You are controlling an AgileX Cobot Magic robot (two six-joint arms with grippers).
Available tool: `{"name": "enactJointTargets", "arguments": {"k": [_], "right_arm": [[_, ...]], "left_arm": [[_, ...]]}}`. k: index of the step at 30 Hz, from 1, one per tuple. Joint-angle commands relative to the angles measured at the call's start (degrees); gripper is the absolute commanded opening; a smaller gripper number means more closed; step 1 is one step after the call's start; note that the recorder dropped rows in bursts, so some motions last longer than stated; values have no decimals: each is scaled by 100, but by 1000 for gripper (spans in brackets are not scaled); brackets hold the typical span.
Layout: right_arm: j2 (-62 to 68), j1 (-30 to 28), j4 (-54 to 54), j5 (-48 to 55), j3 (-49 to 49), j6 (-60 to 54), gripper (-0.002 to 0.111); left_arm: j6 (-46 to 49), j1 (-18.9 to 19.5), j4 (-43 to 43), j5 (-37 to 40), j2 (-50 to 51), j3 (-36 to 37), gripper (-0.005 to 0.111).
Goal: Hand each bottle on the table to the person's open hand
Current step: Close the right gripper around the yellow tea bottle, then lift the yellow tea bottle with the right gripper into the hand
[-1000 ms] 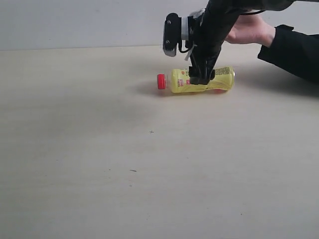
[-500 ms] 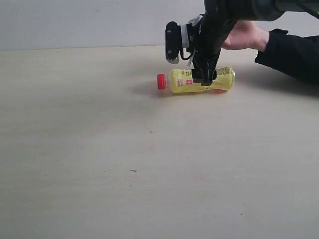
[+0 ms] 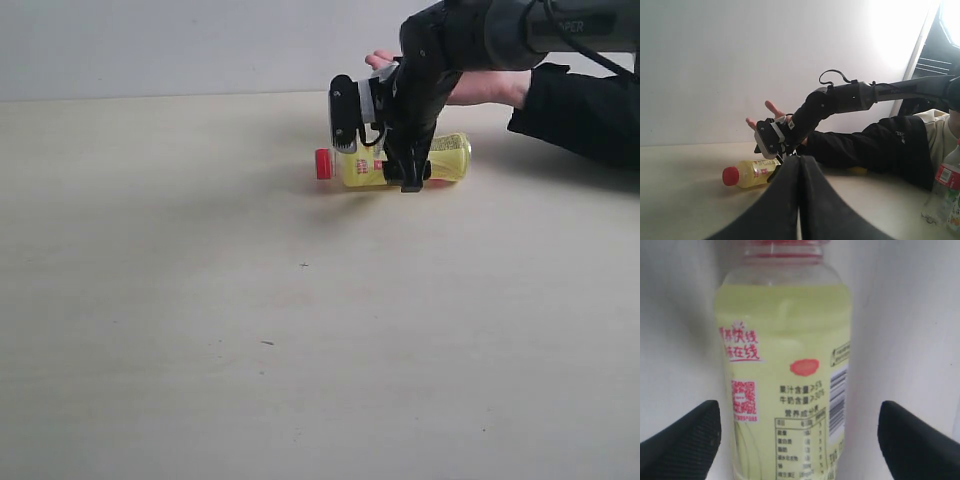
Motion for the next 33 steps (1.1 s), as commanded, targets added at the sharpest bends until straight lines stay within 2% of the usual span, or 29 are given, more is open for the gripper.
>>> {"name": "enactJointTargets", "arguments": {"k": [1, 13, 15, 19, 20, 21, 22, 26, 33], "right_arm": [[21, 3, -39, -230, -41, 23, 81], [313, 3, -40, -263, -41, 12, 78], [327, 3, -40, -276, -41, 12, 72], [327, 3, -40, -286, -41, 12, 53], [327, 3, -40, -286, -41, 12, 42], [327, 3, -40, -286, -41, 24, 36], [303, 3, -40, -286, -41, 24, 24], [255, 3, -40, -286, -41, 24, 2], [110, 110, -33, 166, -41, 58, 0]], "left_arm": [[-19, 0, 25, -16, -29, 19, 0], [-19, 0, 25, -16, -29, 19, 0], [-19, 0, 25, -16, -29, 19, 0], [-19, 0, 25, -16, -29, 19, 0], [-19, 0, 25, -16, -29, 19, 0], [-19, 0, 25, -16, -29, 19, 0], [-19, 0, 25, -16, -29, 19, 0], [-19, 0, 25, -16, -29, 19, 0], [-19, 0, 25, -16, -29, 19, 0]]}}
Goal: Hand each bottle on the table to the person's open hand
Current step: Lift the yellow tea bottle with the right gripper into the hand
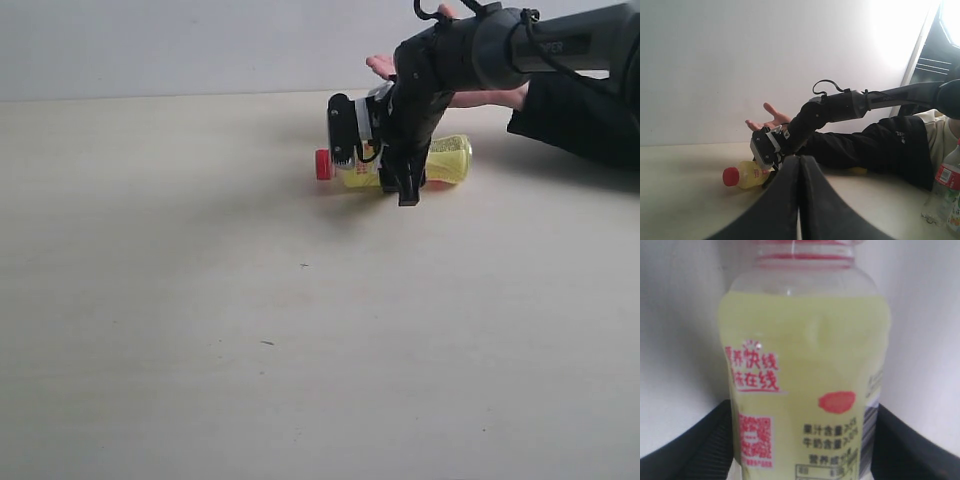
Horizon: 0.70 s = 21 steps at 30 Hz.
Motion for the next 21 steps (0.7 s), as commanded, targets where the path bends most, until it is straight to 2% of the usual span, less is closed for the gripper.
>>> {"name": "enactJointTargets", "arguments": {"k": [1, 8, 12, 15, 16, 21], "right_arm": [[-246, 146, 3, 401, -41, 71, 0], [-1208, 642, -276, 986, -41, 1692, 0], [-2113, 702, -260, 1522, -41, 3068, 0], [-2555, 582, -283, 1622, -41, 3993, 0], [-2803, 442, -271, 1706, -41, 4666, 0], [-3056, -123, 270, 2176, -41, 5449, 0]], "left_arm": [[-19, 0, 25, -16, -29, 19, 0], [-19, 0, 25, -16, -29, 19, 0], [-19, 0, 25, -16, -29, 19, 0], [-19, 0, 25, -16, -29, 19, 0], [-19, 0, 25, -16, -29, 19, 0], [-19, 0, 25, -16, -29, 19, 0]]}}
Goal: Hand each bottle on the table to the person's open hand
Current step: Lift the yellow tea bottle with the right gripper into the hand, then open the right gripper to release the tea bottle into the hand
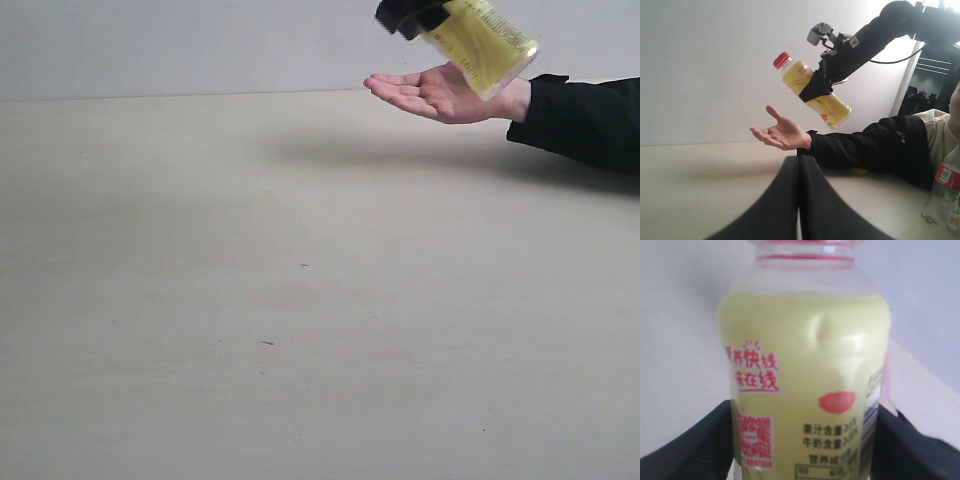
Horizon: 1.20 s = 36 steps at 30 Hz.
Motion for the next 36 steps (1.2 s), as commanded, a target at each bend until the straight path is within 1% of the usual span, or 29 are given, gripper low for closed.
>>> {"name": "enactJointTargets", "arguments": {"k": [1, 3, 5, 10, 17, 25, 30, 36], "right_arm": [[-113, -548, 683, 334, -17, 462, 0], [-89, -733, 1061, 217, -13, 462, 0], [60, -826, 1154, 181, -13, 595, 0], [562, -874, 1143, 82, -13, 664, 0], [1136, -874, 1143, -561, -13, 675, 0], [1455, -912, 601, -1034, -24, 1210, 0], [1523, -1062, 780, -1370, -24, 1266, 0], [1605, -1210, 793, -1498, -136, 1281, 0]], "left_arm": [[-19, 0, 25, -16, -29, 19, 0], [-19, 0, 25, -16, -29, 19, 0], [-19, 0, 25, -16, -29, 19, 0], [-19, 0, 25, -16, -29, 19, 0], [-19, 0, 25, -16, -29, 19, 0], [-19, 0, 25, -16, -29, 19, 0], [-19, 0, 25, -16, -29, 19, 0], [-19, 0, 25, -16, -29, 19, 0]]}}
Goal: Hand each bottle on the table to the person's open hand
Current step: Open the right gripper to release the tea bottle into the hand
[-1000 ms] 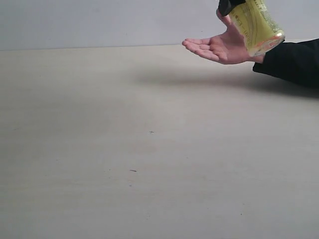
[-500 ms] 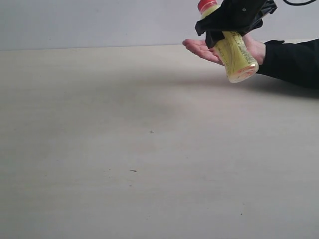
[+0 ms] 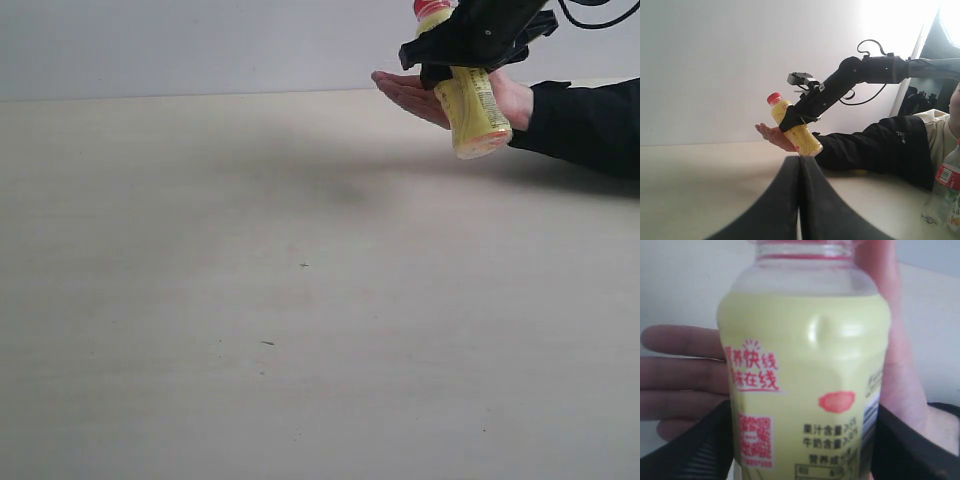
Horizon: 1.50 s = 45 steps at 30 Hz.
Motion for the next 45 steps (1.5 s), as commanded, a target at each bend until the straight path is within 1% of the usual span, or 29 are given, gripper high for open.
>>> {"name": "enactJointTargets", "arguments": {"k": [1, 5, 9, 11, 12, 14, 15, 17, 19, 21, 22, 31, 35, 39, 42, 43, 45], "right_arm": [[86, -115, 3, -124, -184, 29, 0], [220, -115, 158, -97, -303, 29, 0], [299, -115, 91, -97, -303, 9, 0], [306, -115, 67, -97, -303, 9, 4], [306, -115, 67, -97, -303, 9, 9], [306, -115, 67, -97, -303, 9, 25], [294, -115, 67, -97, -303, 9, 35], [294, -115, 67, -97, -303, 9, 59], [294, -115, 67, -97, -303, 34, 77], [294, -104, 34, -97, -303, 34, 85], [294, -104, 0, -81, -303, 34, 87], [4, -67, -64, -13, -303, 34, 98], [-312, -67, -50, 141, -303, 34, 100], [-664, -67, -50, 613, -303, -81, 99], [-966, -67, 4, 1009, -290, -70, 94], [-1045, -67, 30, 1139, -290, -58, 90], [-1252, -67, 132, 1432, -290, -58, 80]], "left_arm": [[-19, 0, 25, -16, -29, 19, 0], [-19, 0, 25, -16, -29, 19, 0], [-19, 0, 25, -16, -29, 19, 0], [-19, 0, 25, -16, -29, 19, 0], [-19, 0, 25, -16, -29, 19, 0], [-19, 0, 25, -16, -29, 19, 0], [-19, 0, 25, -16, -29, 19, 0], [-19, 0, 25, -16, -29, 19, 0], [-19, 0, 25, -16, -29, 19, 0], [-19, 0, 25, -16, -29, 19, 0], [-19, 0, 25, -16, -29, 19, 0], [-19, 0, 25, -16, -29, 19, 0], [-19, 0, 25, -16, -29, 19, 0], [-19, 0, 25, -16, -29, 19, 0], [-19, 0, 25, -16, -29, 19, 0], [-19, 0, 25, -16, -29, 19, 0], [-19, 0, 25, -16, -29, 19, 0]]}}
